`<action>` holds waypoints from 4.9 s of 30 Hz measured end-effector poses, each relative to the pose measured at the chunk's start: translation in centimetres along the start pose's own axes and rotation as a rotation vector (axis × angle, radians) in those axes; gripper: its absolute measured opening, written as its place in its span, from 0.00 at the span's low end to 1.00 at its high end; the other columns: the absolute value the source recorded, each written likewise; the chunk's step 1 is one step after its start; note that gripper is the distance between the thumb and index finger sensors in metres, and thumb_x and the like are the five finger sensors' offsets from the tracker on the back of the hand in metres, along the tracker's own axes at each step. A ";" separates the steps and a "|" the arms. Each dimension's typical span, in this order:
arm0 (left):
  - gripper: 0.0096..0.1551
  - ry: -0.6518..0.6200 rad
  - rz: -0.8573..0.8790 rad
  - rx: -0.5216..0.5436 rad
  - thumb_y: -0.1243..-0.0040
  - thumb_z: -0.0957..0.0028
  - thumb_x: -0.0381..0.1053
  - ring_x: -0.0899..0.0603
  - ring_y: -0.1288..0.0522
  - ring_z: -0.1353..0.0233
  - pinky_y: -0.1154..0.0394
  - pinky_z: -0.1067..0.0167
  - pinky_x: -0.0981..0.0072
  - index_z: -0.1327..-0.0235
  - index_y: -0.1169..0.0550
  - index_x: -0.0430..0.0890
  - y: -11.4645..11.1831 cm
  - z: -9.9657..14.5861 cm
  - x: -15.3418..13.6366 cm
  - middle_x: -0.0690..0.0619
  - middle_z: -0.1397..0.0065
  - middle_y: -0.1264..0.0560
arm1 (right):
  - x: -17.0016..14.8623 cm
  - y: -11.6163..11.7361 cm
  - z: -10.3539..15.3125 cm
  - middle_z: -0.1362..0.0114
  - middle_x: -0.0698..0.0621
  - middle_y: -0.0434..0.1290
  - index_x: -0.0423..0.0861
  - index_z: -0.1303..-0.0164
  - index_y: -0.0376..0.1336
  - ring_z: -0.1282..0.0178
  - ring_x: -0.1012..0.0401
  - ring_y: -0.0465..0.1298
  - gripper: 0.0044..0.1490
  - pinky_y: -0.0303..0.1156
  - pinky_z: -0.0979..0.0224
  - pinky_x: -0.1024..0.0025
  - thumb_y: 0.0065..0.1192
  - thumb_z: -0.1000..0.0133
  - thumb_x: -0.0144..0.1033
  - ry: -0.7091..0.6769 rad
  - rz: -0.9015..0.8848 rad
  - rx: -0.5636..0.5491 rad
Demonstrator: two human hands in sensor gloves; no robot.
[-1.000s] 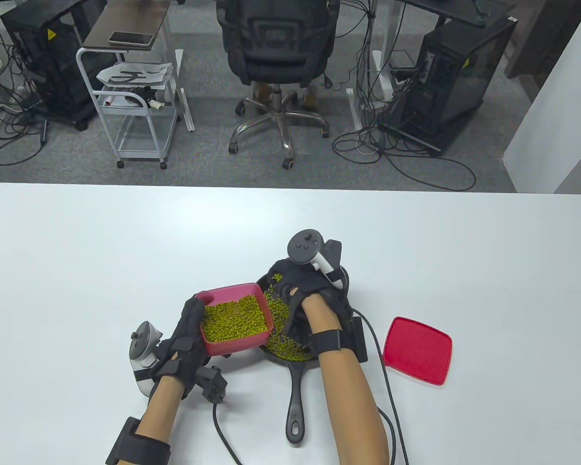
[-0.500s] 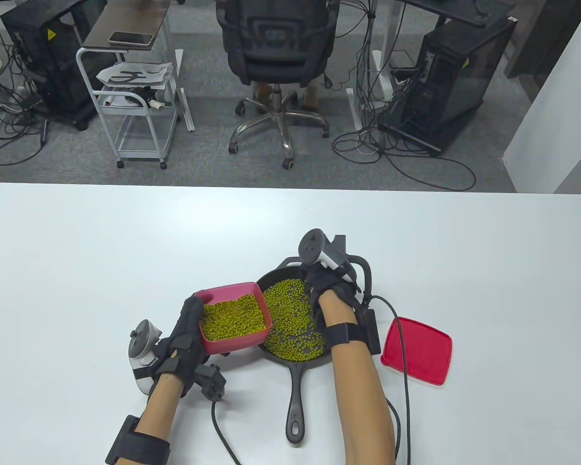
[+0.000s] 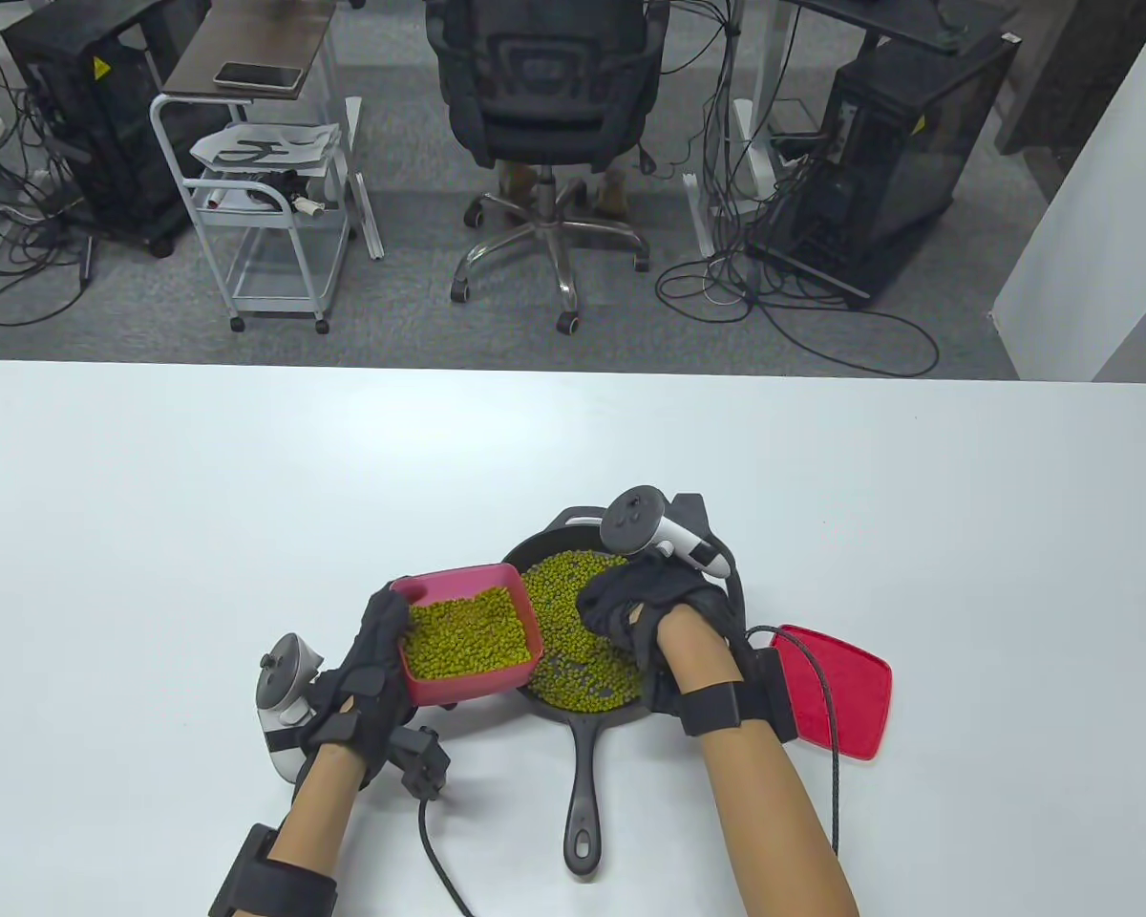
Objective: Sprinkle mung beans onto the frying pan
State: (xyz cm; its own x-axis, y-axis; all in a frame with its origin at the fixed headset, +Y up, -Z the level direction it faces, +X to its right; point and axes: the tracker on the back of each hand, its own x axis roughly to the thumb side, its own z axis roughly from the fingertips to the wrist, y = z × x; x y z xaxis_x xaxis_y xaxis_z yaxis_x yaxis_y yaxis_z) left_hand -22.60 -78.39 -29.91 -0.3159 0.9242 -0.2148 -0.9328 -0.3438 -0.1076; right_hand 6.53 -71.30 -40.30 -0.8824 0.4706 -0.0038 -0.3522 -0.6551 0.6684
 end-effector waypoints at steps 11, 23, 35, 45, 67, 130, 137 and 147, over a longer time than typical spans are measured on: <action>0.48 0.007 -0.028 -0.006 0.57 0.42 0.77 0.31 0.24 0.44 0.18 0.58 0.52 0.19 0.51 0.51 -0.4 -0.2 -0.2 0.35 0.20 0.44 | 3.2 -1.9 3.9 0.17 0.33 0.61 0.46 0.21 0.61 0.26 0.31 0.64 0.34 0.71 0.32 0.42 0.59 0.37 0.48 -0.212 -0.123 -0.085; 0.48 0.002 -0.028 -0.028 0.57 0.42 0.77 0.31 0.24 0.43 0.18 0.58 0.52 0.19 0.51 0.51 -1.2 0.0 -0.5 0.35 0.20 0.44 | 11.8 2.8 4.9 0.18 0.35 0.63 0.46 0.24 0.63 0.27 0.33 0.66 0.33 0.73 0.33 0.47 0.67 0.39 0.42 -0.345 0.164 -0.088; 0.48 -0.012 0.012 -0.017 0.56 0.41 0.76 0.29 0.26 0.43 0.19 0.58 0.50 0.19 0.52 0.50 -1.5 0.2 -1.0 0.33 0.20 0.46 | 13.5 5.8 2.8 0.16 0.30 0.51 0.45 0.17 0.51 0.27 0.31 0.60 0.53 0.76 0.36 0.50 0.77 0.46 0.48 -0.143 0.275 0.004; 0.48 -0.032 0.020 0.037 0.57 0.42 0.76 0.29 0.26 0.43 0.19 0.59 0.50 0.19 0.53 0.50 -1.2 0.3 -1.3 0.34 0.19 0.46 | 13.9 6.0 2.2 0.31 0.42 0.72 0.48 0.33 0.67 0.44 0.40 0.75 0.33 0.84 0.51 0.66 0.82 0.49 0.28 -0.273 0.181 -0.109; 0.48 0.003 0.060 0.051 0.58 0.42 0.77 0.31 0.24 0.43 0.18 0.58 0.53 0.19 0.52 0.51 0.3 -0.4 -1.1 0.35 0.20 0.45 | 9.7 -2.6 3.0 0.33 0.44 0.76 0.49 0.46 0.75 0.49 0.42 0.80 0.21 0.85 0.58 0.69 0.80 0.48 0.21 -0.266 -0.184 -0.330; 0.48 0.022 -0.006 0.016 0.57 0.42 0.77 0.31 0.24 0.43 0.18 0.58 0.53 0.19 0.51 0.51 -0.3 -0.3 -0.9 0.34 0.20 0.44 | 7.2 -1.5 5.9 0.19 0.34 0.64 0.46 0.23 0.63 0.28 0.32 0.67 0.33 0.73 0.34 0.44 0.64 0.38 0.44 -0.359 -0.117 -0.146; 0.48 0.009 -0.014 0.001 0.57 0.42 0.77 0.31 0.25 0.43 0.18 0.58 0.52 0.19 0.51 0.51 -0.5 -0.3 -0.9 0.34 0.20 0.44 | 12.2 3.0 4.7 0.17 0.35 0.62 0.47 0.23 0.63 0.27 0.33 0.66 0.35 0.74 0.33 0.49 0.69 0.40 0.43 -0.308 0.214 -0.068; 0.47 -0.019 0.007 0.016 0.57 0.40 0.74 0.29 0.27 0.42 0.20 0.57 0.48 0.19 0.53 0.50 -1.0 -0.3 -1.0 0.33 0.19 0.48 | 13.0 5.2 2.1 0.15 0.30 0.49 0.46 0.16 0.51 0.24 0.30 0.54 0.56 0.74 0.33 0.47 0.81 0.49 0.46 -0.193 0.201 0.030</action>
State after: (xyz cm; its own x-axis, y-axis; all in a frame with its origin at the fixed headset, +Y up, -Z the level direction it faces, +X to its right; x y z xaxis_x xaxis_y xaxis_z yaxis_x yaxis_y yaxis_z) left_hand -21.33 -79.06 -29.83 -0.3255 0.9248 -0.1970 -0.9333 -0.3477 -0.0902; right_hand -6.14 -67.32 -35.37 -0.8568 0.4386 0.2711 -0.1642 -0.7305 0.6629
